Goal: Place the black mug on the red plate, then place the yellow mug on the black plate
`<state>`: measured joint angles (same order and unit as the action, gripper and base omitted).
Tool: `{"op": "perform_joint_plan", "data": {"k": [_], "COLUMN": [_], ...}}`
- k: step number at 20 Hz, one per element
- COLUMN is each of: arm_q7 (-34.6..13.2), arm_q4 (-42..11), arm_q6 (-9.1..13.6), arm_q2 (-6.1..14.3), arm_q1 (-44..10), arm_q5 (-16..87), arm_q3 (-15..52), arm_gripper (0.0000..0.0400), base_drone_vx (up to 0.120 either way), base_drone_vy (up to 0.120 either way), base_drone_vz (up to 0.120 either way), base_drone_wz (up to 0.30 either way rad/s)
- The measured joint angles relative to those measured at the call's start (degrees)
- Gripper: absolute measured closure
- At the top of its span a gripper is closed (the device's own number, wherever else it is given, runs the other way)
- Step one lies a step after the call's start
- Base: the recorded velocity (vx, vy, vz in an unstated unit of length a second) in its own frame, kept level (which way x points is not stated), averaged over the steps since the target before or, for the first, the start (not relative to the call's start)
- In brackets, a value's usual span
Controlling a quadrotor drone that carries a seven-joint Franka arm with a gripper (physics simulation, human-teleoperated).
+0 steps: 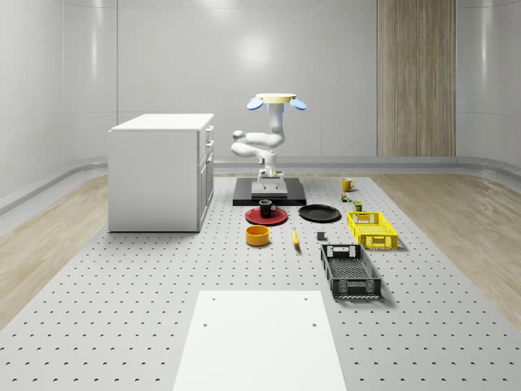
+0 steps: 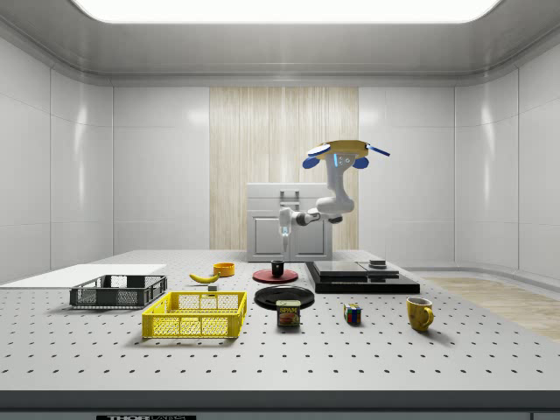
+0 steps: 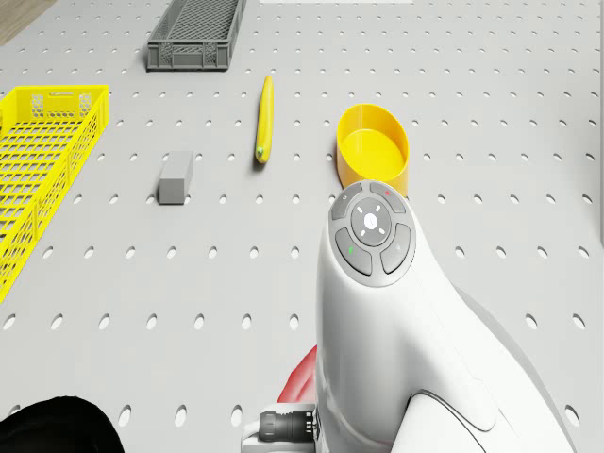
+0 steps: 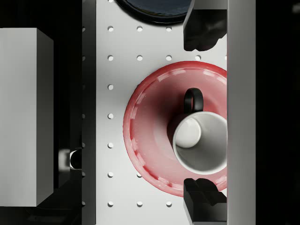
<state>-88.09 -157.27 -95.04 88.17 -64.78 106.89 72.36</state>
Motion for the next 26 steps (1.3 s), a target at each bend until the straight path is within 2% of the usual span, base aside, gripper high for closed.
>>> {"op": "perform_joint_plan", "data": {"k": [26], "arm_q7": [-0.18], "arm_q4": [0.04], "arm_q6": [-0.71], "arm_q2": [0.77], "arm_q1": [-0.26], "arm_q5": [-0.33], "arm_q3": [0.04], "arm_gripper": [0.0000], "base_drone_vx": [-0.120], "base_drone_vy": [0.120], "base_drone_vz": [0.000], "base_drone_wz": [0.000]}}
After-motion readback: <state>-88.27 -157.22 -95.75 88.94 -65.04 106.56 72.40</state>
